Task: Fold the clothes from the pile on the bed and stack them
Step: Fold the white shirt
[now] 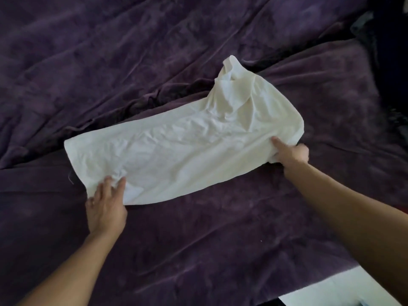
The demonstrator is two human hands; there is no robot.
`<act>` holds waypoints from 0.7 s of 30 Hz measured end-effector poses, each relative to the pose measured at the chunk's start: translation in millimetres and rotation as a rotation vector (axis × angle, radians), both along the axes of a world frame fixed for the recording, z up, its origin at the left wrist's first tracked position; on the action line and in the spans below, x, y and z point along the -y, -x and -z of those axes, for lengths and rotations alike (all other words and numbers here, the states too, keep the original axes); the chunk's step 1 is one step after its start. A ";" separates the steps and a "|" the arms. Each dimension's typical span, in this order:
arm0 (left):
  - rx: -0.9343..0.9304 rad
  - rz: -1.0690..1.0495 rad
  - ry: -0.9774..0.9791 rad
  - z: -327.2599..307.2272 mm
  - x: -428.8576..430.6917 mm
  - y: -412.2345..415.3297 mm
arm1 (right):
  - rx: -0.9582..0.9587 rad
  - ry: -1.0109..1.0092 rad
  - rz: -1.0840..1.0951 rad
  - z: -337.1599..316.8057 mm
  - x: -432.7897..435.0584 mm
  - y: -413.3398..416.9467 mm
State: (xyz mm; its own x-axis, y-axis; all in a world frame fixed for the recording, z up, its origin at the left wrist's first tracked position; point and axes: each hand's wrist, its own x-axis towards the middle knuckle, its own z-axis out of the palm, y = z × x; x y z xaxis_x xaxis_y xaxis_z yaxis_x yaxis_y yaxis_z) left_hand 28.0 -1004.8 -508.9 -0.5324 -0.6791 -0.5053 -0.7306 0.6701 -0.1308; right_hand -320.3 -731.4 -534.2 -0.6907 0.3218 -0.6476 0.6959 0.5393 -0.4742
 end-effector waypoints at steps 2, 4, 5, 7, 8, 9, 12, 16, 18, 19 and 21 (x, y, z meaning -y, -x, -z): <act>-0.068 -0.002 -0.031 -1.8 4.3 -5.0 | -0.037 0.142 0.146 2.1 3.0 -7.1; -0.157 0.039 -0.034 -6.3 8.5 -14.8 | -0.134 0.116 0.155 -4.6 -5.4 -7.3; -0.202 0.093 -0.034 -10.3 7.3 -20.8 | -0.182 0.064 0.136 -11.6 -15.6 -8.8; -0.285 0.239 -0.033 -17.8 -1.8 -33.7 | -0.221 -0.037 0.091 -25.0 -47.6 -14.8; -0.281 0.300 -0.056 -21.9 -10.9 -39.8 | -0.198 -0.080 0.063 -30.9 -65.4 -19.9; -0.194 0.351 -0.097 -24.7 -21.3 -44.8 | -0.150 -0.119 0.041 -34.6 -82.6 -23.7; 0.151 0.390 -0.228 -22.4 -44.9 -59.2 | 0.050 -0.168 0.001 -35.3 -120.1 -28.1; 0.020 0.552 -0.187 -33.3 -53.9 -33.4 | 0.057 -0.179 0.065 -26.8 -136.2 -24.1; -0.197 0.620 -0.162 -30.7 -61.6 4.1 | 0.006 -0.163 0.130 -21.6 -132.6 -20.1; -0.285 0.640 -0.180 -27.2 -68.1 28.5 | 0.003 -0.161 0.150 -19.9 -129.6 -17.9; -0.379 0.692 -0.234 -17.1 -86.7 84.7 | 0.013 -0.124 0.143 -15.0 -125.5 -12.8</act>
